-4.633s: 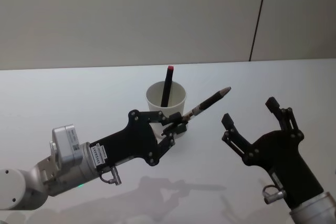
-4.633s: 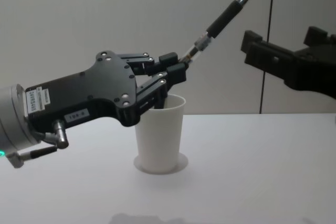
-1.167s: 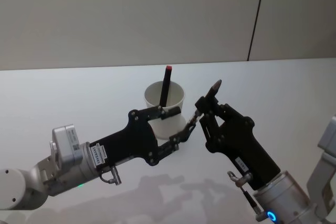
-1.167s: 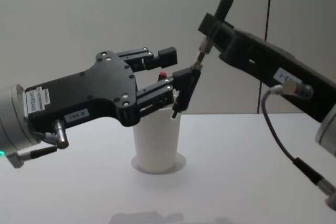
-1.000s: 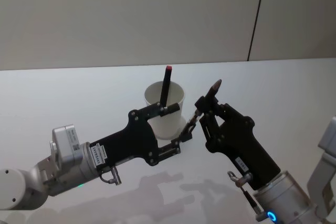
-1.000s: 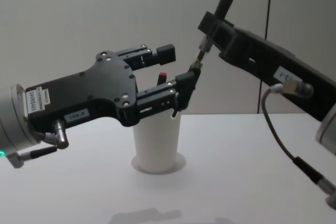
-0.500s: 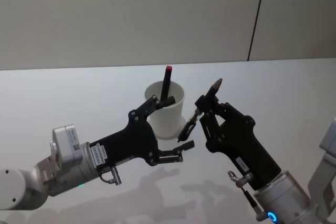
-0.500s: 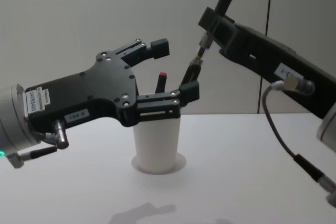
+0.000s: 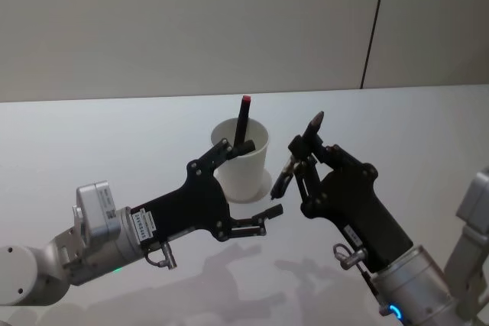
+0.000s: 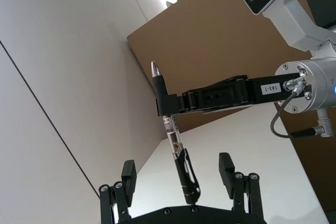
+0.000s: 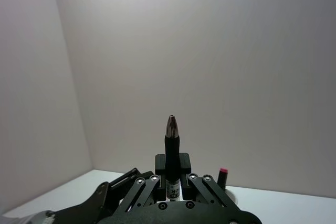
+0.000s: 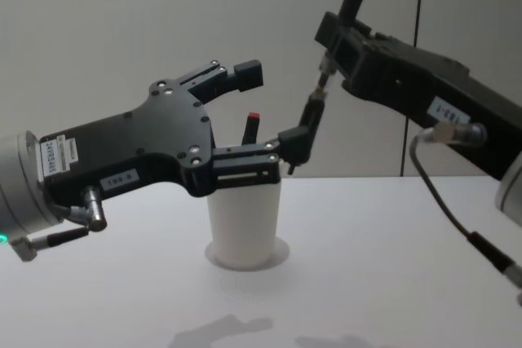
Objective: Place the pen into the pen holder.
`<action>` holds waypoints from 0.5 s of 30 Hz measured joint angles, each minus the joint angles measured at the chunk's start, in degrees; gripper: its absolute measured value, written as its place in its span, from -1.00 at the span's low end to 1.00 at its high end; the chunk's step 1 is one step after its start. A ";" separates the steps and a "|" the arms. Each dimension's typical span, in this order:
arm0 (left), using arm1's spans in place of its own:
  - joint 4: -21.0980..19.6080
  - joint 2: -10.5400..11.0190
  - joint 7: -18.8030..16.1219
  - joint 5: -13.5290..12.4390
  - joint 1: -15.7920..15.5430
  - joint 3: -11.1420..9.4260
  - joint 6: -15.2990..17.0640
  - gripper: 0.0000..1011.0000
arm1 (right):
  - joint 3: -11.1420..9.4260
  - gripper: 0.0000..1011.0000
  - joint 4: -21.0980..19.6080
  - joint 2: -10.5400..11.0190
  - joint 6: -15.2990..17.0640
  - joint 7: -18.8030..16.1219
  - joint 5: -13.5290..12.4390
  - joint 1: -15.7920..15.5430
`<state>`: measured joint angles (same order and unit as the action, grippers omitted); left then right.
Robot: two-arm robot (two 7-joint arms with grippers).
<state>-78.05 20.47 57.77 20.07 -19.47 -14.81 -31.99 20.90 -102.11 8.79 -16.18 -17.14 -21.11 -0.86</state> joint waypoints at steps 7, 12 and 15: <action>0.00 0.00 0.00 0.00 0.00 0.00 0.00 0.99 | -0.29 -0.71 -0.18 -0.19 -0.85 3.82 6.60 0.57; 0.00 0.00 0.00 0.00 0.00 0.00 0.00 0.99 | -0.78 -0.71 0.65 -0.50 -2.01 5.72 10.83 1.78; 0.00 0.00 0.00 0.00 0.00 0.00 0.00 0.99 | -1.02 -0.71 1.18 -0.68 -2.55 6.09 12.08 2.45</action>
<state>-78.05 20.47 57.77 20.07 -19.47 -14.81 -31.99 19.88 -100.93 8.11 -18.73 -11.05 -9.03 1.59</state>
